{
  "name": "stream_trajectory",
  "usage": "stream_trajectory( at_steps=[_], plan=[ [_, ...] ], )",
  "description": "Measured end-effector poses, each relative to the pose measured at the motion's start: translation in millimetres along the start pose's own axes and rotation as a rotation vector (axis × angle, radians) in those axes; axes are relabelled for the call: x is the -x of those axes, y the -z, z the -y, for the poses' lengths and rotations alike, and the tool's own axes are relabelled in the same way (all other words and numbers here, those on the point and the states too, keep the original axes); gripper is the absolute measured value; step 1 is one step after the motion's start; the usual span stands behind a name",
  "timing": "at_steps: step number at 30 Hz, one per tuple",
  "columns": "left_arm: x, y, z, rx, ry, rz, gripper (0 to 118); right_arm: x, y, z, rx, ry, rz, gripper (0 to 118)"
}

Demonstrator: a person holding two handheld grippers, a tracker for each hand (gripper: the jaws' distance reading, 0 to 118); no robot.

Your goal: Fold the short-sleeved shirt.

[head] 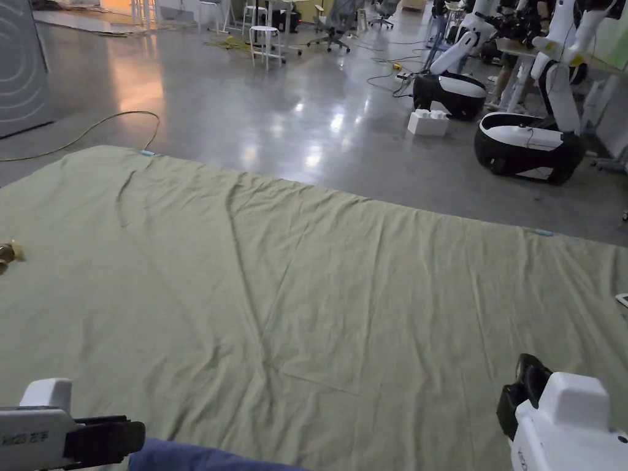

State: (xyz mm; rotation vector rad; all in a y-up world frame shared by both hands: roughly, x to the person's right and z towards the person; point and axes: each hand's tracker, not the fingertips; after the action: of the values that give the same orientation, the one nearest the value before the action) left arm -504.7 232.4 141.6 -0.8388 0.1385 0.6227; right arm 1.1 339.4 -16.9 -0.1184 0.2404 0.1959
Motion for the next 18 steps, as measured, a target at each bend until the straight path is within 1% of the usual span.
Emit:
stream_trajectory(
  at_steps=[3,6,7,9,10,11,12,13,15,18],
  plan=[
    [16.9,14.9,-0.3,0.064,-0.076,0.127,79,1.5,1.1,5.4,0.016,-0.008,-0.004,1],
    [35.9,36.0,1.0,0.131,-0.137,0.197,79,2.0,-0.3,6.8,0.028,-0.013,-0.004,1],
    [54.3,50.8,0.0,0.158,-0.165,0.204,79,2.1,-0.5,7.4,0.033,-0.013,-0.005,1],
    [65.0,64.2,4.1,0.204,-0.202,0.229,79,2.2,-1.1,8.7,0.043,-0.016,-0.003,1],
    [69.2,65.5,6.3,0.178,-0.203,0.268,79,2.0,-1.8,9.4,0.045,-0.02,-0.003,1],
    [49.9,55.3,14.5,0.141,-0.211,0.298,78,2.1,-2.3,9.8,0.047,-0.023,-0.003,1],
    [50.3,55.7,13.8,0.119,-0.221,0.327,78,2.3,-2.5,10.0,0.048,-0.025,-0.002,1],
    [52.8,57.6,14.1,0.142,-0.272,0.361,76,2.5,-2.7,10.2,0.05,-0.027,-0.002,1],
    [67.8,70.5,17.5,0.169,-0.323,0.41,68,3.1,-2.5,11.6,0.054,-0.023,-0.005,1],
    [69.8,77.5,21.8,0.171,-0.31,0.417,39,6.1,-3.0,11.8,0.062,-0.026,-0.01,1]
  ],
)
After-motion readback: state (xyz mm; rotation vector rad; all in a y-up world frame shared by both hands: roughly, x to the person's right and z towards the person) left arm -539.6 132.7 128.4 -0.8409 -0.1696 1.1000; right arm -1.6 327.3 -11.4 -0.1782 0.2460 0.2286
